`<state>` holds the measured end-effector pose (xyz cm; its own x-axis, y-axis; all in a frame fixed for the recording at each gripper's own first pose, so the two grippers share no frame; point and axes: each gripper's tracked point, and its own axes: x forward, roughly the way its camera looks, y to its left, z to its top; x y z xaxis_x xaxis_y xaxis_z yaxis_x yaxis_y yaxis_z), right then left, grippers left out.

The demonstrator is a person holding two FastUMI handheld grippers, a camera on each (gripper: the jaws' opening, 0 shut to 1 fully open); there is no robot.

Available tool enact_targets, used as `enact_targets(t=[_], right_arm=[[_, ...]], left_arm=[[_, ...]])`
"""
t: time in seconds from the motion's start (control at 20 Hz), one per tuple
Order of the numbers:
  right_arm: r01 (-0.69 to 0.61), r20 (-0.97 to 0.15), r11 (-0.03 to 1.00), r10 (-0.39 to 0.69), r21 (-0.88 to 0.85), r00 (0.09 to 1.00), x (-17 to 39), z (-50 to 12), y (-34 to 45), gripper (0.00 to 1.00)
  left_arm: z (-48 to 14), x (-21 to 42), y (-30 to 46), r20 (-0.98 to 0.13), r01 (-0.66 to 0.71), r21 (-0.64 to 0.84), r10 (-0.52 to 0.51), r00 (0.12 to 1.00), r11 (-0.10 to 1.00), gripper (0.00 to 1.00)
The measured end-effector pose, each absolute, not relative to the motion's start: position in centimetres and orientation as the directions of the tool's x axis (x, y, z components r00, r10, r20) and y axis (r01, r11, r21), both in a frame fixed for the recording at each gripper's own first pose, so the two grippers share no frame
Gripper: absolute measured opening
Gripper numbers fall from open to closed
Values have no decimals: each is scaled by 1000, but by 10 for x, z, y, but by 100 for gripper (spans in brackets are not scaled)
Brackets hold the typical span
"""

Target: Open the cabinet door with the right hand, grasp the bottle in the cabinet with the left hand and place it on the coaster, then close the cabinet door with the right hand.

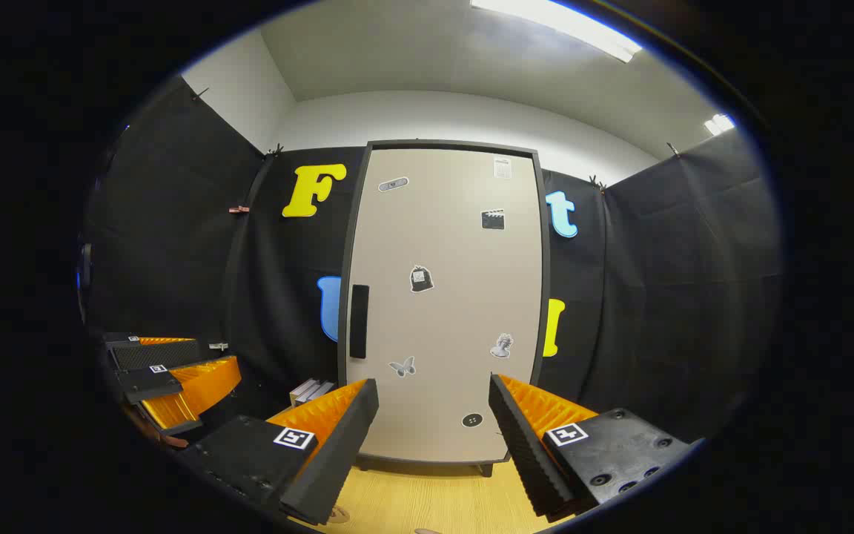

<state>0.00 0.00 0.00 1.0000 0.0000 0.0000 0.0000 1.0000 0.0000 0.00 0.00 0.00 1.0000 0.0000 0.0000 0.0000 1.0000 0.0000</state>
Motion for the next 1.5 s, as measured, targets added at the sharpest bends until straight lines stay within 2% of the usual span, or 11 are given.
enact_targets(t=[1.25,1.5], right_arm=[[7,-21,1000,-7,1,1000,11,-3,6,97],[-48,-17,999,48,12,999,30,1,22,97]], left_arm=[[-1,3,0,-13,26,16,-26,1000,1000,86],[-1,3,3,-29,7,7,-7,1000,1000,88]])
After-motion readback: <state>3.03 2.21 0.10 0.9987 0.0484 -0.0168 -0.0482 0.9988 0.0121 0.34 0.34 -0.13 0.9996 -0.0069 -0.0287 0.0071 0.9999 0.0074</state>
